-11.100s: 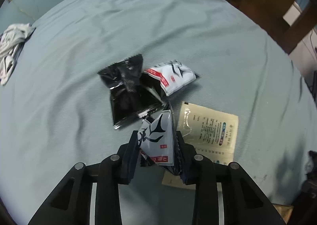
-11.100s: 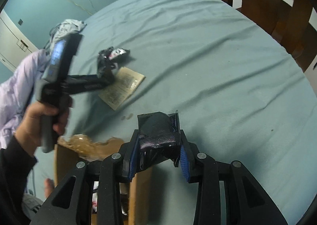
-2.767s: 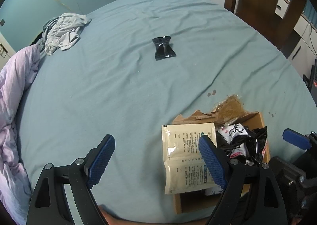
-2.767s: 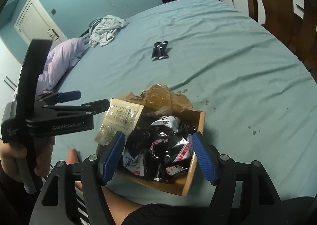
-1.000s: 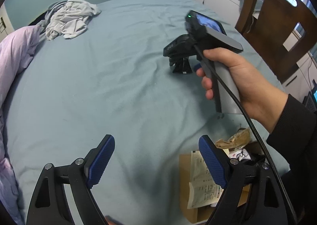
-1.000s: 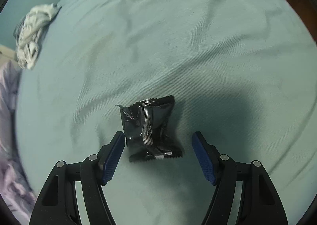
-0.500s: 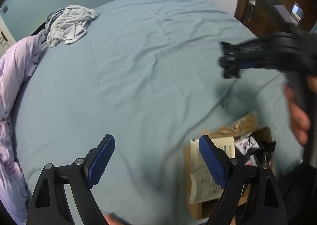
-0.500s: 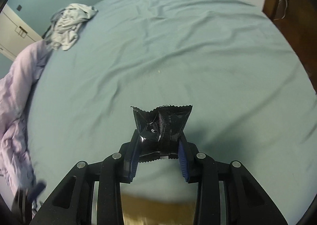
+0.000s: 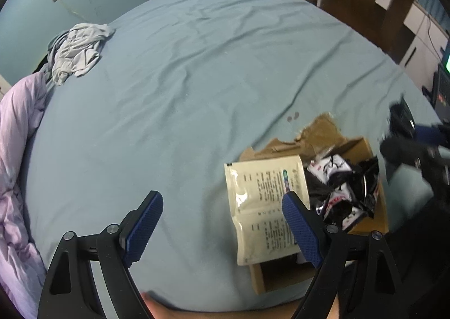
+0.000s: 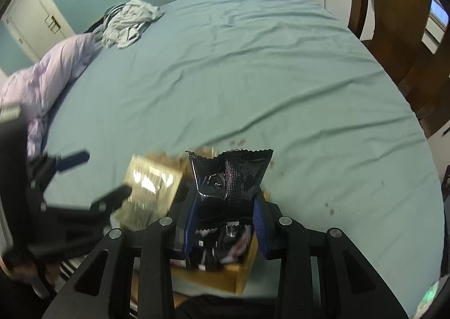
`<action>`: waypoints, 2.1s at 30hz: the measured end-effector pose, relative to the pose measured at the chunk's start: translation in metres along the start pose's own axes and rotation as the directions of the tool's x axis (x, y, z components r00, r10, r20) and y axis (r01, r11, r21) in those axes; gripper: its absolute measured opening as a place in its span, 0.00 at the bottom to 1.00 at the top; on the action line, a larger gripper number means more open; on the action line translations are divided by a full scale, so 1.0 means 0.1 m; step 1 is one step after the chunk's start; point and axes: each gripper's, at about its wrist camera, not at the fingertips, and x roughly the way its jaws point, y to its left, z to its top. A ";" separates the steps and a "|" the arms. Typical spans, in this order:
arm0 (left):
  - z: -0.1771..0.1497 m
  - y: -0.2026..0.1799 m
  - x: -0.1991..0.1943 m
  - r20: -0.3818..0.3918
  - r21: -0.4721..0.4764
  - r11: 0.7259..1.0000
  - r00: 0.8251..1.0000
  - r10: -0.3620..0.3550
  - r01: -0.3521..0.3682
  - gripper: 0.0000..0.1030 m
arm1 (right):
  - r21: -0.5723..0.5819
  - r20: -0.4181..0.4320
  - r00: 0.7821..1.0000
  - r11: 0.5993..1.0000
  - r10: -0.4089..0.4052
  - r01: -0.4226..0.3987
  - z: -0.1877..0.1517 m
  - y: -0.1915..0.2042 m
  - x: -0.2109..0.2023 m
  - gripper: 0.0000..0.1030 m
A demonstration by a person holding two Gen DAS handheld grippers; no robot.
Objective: Organize snacks
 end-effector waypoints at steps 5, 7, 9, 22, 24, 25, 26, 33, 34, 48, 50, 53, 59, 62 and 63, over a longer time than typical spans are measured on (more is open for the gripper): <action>-0.05 -0.07 0.07 -0.027 0.035 0.999 0.999 0.042 -0.041 0.85 | 0.033 -0.049 0.998 0.999 0.035 -0.033 -0.18 -0.09 0.11 0.32; -0.07 -0.08 0.08 -0.034 0.036 0.998 0.998 0.044 -0.043 0.85 | 0.038 -0.050 0.998 0.998 0.047 -0.045 -0.18 -0.14 0.14 0.32; -0.08 -0.08 0.07 -0.034 0.034 0.998 0.998 0.047 -0.046 0.85 | 0.068 -0.031 0.996 0.994 0.089 -0.087 -0.15 -0.20 0.15 0.33; -0.05 -0.05 0.05 -0.029 0.003 1.000 0.999 0.026 -0.026 0.85 | 0.048 0.128 0.992 0.999 0.014 -0.020 -0.30 -0.56 -0.32 0.72; -0.02 -0.05 0.04 -0.022 -0.001 0.999 0.999 0.043 -0.043 0.85 | 0.083 0.108 0.994 0.997 -0.010 0.001 -0.33 -0.55 -0.24 0.72; -0.01 -0.05 0.02 -0.010 -0.006 0.999 0.999 0.052 -0.052 0.85 | 0.076 0.107 0.994 0.997 -0.009 0.001 -0.34 -0.48 -0.23 0.72; 0.00 -0.06 -0.01 0.003 -0.008 0.998 0.998 0.058 -0.058 0.85 | 0.061 0.110 0.994 0.998 -0.009 0.002 -0.31 -0.45 -0.22 0.72; 0.04 -0.03 -0.08 0.033 -0.021 0.997 0.996 0.081 -0.080 0.85 | -0.012 0.113 0.992 0.999 -0.052 0.053 -0.26 -0.29 -0.10 0.72; 0.04 -0.03 -0.08 0.033 -0.017 0.997 0.996 0.081 -0.080 0.85 | -0.012 0.119 0.992 0.999 -0.047 0.049 -0.26 -0.29 -0.11 0.72; 0.01 -0.15 -0.04 0.018 0.035 0.995 0.996 0.090 -0.091 0.85 | 0.085 0.099 0.995 0.996 -0.007 -0.002 -0.22 -0.48 -0.08 0.72; 0.01 -0.15 -0.05 0.017 0.035 0.996 0.996 0.083 -0.083 0.85 | 0.083 0.091 0.996 0.997 -0.016 0.008 -0.21 -0.48 -0.06 0.72; 0.02 -0.15 -0.05 0.016 0.036 0.996 0.996 0.083 -0.083 0.85 | 0.069 0.083 0.996 0.997 -0.031 0.025 -0.20 -0.45 -0.05 0.72; 0.02 -0.15 -0.04 0.013 0.038 0.997 0.997 0.072 -0.072 0.85 | 0.038 0.081 0.995 0.998 -0.053 0.050 -0.20 -0.40 -0.04 0.72; 0.02 -0.15 -0.04 0.014 0.038 0.997 0.997 0.071 -0.072 0.85 | 0.023 0.077 0.995 0.998 -0.061 0.060 -0.19 -0.38 -0.03 0.72; 0.02 -0.16 -0.04 0.013 0.038 0.997 0.997 0.070 -0.071 0.85 | 0.016 0.076 0.995 0.998 -0.064 0.063 -0.20 -0.37 -0.02 0.72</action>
